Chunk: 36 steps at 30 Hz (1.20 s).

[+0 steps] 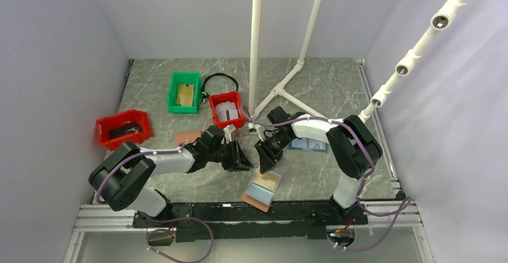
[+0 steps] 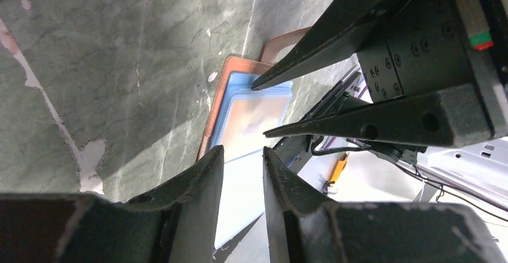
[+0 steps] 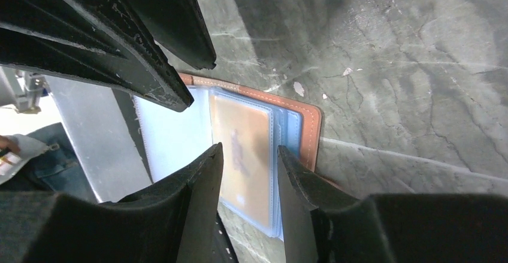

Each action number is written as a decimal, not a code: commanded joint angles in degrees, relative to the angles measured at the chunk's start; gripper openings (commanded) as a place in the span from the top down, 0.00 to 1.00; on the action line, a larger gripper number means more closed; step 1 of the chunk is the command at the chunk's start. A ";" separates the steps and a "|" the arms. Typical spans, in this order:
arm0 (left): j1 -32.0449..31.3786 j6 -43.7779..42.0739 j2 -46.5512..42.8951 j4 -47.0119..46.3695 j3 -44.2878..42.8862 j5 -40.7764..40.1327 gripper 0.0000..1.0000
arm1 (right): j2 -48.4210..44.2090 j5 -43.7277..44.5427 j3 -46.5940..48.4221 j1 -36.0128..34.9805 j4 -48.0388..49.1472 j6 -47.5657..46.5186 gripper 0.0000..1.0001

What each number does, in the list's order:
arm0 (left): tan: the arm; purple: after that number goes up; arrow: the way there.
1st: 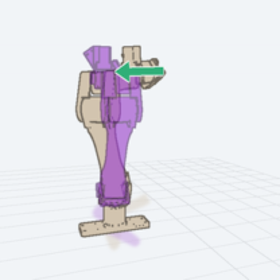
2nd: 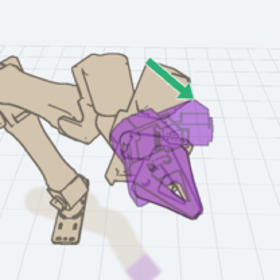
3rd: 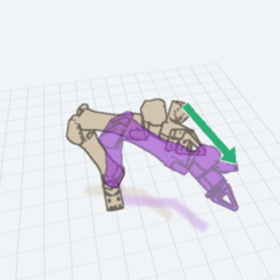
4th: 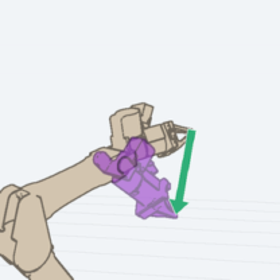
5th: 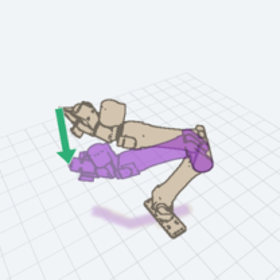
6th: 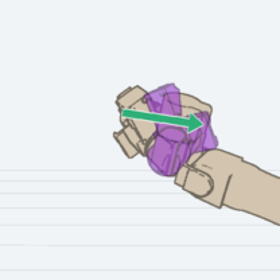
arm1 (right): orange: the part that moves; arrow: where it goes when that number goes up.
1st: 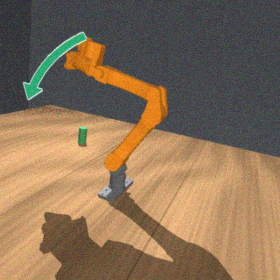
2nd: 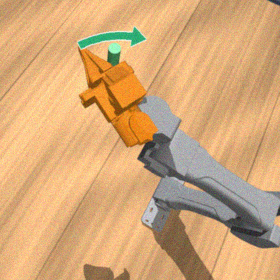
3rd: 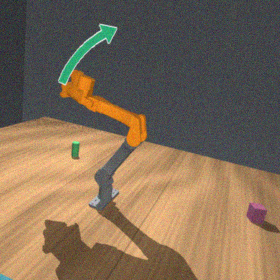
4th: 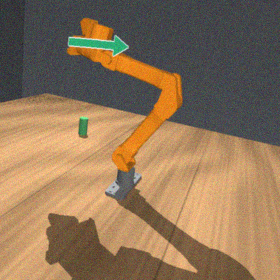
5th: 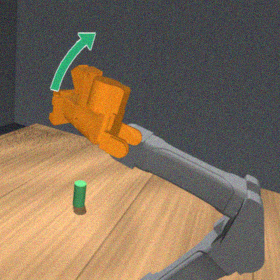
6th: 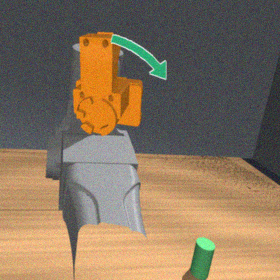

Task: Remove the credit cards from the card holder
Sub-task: Remove the credit card from the card holder.

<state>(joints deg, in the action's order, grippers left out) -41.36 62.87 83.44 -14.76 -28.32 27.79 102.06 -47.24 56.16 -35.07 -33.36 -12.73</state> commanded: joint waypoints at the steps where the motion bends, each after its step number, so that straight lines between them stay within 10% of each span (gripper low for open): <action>1: 0.09 0.59 -0.17 -0.26 -0.23 1.02 0.65 | -2.48 4.51 0.97 -1.14 -1.58 -3.62 0.58; 15: 0.06 -1.12 -4.56 4.35 -0.18 -1.97 0.65 | -5.65 25.41 -2.15 -7.66 2.98 -4.29 0.58; 25: 0.07 -2.72 -4.81 1.92 -0.82 -0.14 0.63 | -14.80 3.51 0.75 -2.93 -7.74 -16.92 0.56; 36: 0.06 -2.93 -3.81 1.28 -1.56 0.29 0.64 | -11.19 13.33 2.18 1.95 -6.79 -15.75 0.46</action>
<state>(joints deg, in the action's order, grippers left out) -41.36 61.06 79.59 -11.49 -28.32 27.14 89.32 -36.14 55.79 -32.71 -39.53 -27.14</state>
